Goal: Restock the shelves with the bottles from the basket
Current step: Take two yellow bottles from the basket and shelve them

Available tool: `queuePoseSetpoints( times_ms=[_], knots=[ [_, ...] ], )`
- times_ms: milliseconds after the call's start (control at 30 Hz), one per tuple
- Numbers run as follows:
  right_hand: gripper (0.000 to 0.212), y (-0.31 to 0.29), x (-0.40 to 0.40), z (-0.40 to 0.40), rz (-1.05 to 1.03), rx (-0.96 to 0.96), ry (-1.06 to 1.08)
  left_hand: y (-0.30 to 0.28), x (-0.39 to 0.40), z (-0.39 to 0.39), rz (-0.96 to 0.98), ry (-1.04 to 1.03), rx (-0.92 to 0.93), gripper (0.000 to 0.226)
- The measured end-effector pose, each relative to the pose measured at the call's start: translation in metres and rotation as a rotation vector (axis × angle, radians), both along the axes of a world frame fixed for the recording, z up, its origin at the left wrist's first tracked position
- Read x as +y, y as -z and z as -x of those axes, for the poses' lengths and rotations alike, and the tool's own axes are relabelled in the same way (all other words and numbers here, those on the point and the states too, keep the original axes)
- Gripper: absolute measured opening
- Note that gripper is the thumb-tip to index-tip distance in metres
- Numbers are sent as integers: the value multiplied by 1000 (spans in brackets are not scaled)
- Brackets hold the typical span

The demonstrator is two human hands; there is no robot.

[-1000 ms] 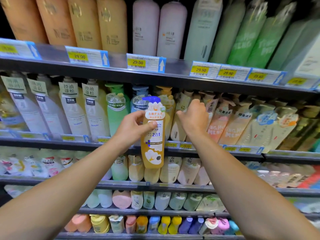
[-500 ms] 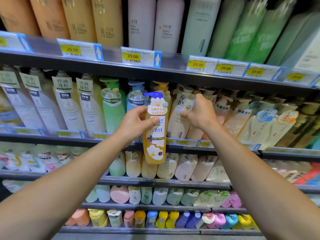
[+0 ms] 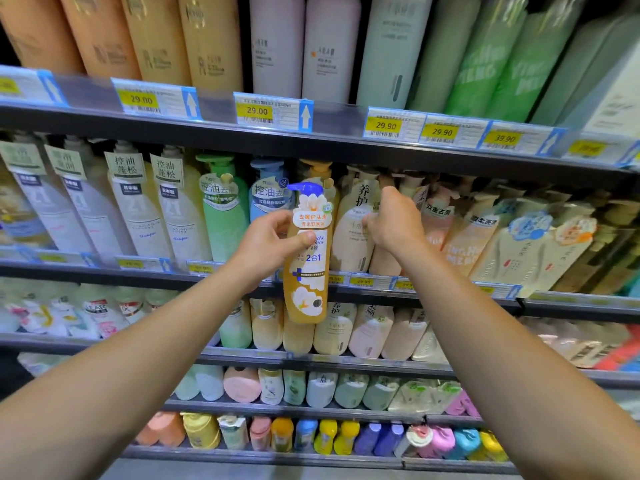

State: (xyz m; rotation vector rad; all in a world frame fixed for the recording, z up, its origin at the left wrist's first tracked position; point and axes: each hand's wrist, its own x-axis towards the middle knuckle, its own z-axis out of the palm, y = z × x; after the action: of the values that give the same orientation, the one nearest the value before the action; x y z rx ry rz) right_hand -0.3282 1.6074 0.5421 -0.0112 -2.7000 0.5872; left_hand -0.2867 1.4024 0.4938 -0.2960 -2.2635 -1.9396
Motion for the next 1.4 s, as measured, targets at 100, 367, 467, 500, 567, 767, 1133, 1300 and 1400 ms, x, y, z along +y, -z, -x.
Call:
queuePoseSetpoints(
  times_ms=[100, 367, 467, 500, 567, 767, 1133, 1300, 1400],
  knots=[
    [25, -2, -2, -1, -42, -11, 5, -1, -2, -2, 0, -9, -1, 25],
    [60, 22, -1, -33, 191, 230, -30, -2, -18, -8, 22, -58, 20, 24],
    [63, 32, -6, -46, 280, 388, -127, -2, -27, -12, 30, -82, 28, 24],
    [56, 32, -10, -48, 267, 412, -178, -2, -30, -13, 31, -88, 28, 23],
    [48, 29, -21, -46, 223, 377, -287, -2, -36, -16, 30, -99, 26, 22],
    [51, 11, -56, -18, 52, 205, -232, -4, -57, -22, -5, -117, 29, 27],
    [48, 5, -79, 12, 69, -9, -67, -7, -80, -23, -30, -150, 36, 23],
    [51, 8, -84, 14, 107, -43, -64, -3, -79, -22, -46, -135, 29, 26],
    [50, 5, -78, 17, 104, -14, -73, -5, -80, -21, -66, -120, 36, 25]
  ],
)
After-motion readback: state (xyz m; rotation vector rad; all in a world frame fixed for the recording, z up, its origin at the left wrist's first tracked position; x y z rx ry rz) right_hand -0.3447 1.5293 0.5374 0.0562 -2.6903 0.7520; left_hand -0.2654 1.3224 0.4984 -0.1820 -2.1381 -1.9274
